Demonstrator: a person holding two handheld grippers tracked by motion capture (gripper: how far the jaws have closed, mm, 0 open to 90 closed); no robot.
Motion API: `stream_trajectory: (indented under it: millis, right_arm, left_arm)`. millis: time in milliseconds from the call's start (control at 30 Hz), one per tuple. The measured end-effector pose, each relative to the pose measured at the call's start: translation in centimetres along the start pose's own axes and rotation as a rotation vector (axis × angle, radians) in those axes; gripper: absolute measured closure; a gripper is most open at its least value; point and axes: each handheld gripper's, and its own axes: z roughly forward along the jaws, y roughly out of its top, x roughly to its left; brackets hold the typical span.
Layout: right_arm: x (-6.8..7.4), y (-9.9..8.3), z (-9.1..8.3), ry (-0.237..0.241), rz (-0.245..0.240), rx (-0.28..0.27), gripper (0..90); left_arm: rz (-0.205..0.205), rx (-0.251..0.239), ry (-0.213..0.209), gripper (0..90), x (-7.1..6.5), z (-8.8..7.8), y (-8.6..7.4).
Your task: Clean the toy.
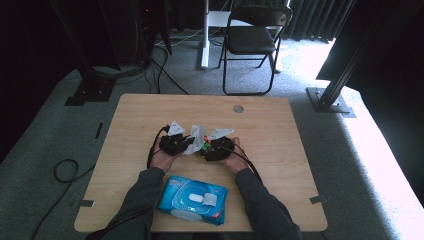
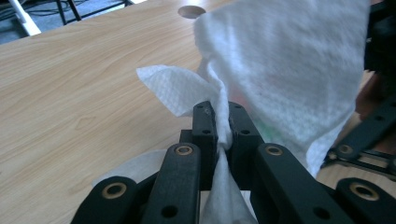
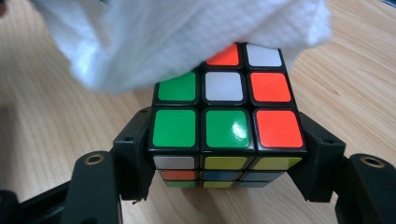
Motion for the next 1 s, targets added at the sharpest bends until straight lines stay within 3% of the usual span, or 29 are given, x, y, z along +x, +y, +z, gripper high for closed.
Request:
stream_trajectory:
  millis: [400,1000]
  right_arm:
    - [0.3,0.2,0.0,0.009,-0.016,0.000,33.9]
    - [0.3,0.1,0.2,0.001,-0.011,0.011,33.9]
  left_arm:
    - [-0.002,-0.006,0.001,84.2,-0.1,0.1,0.2]
    - [0.049,0.008,-0.036,84.1,-1.3,0.5,0.4]
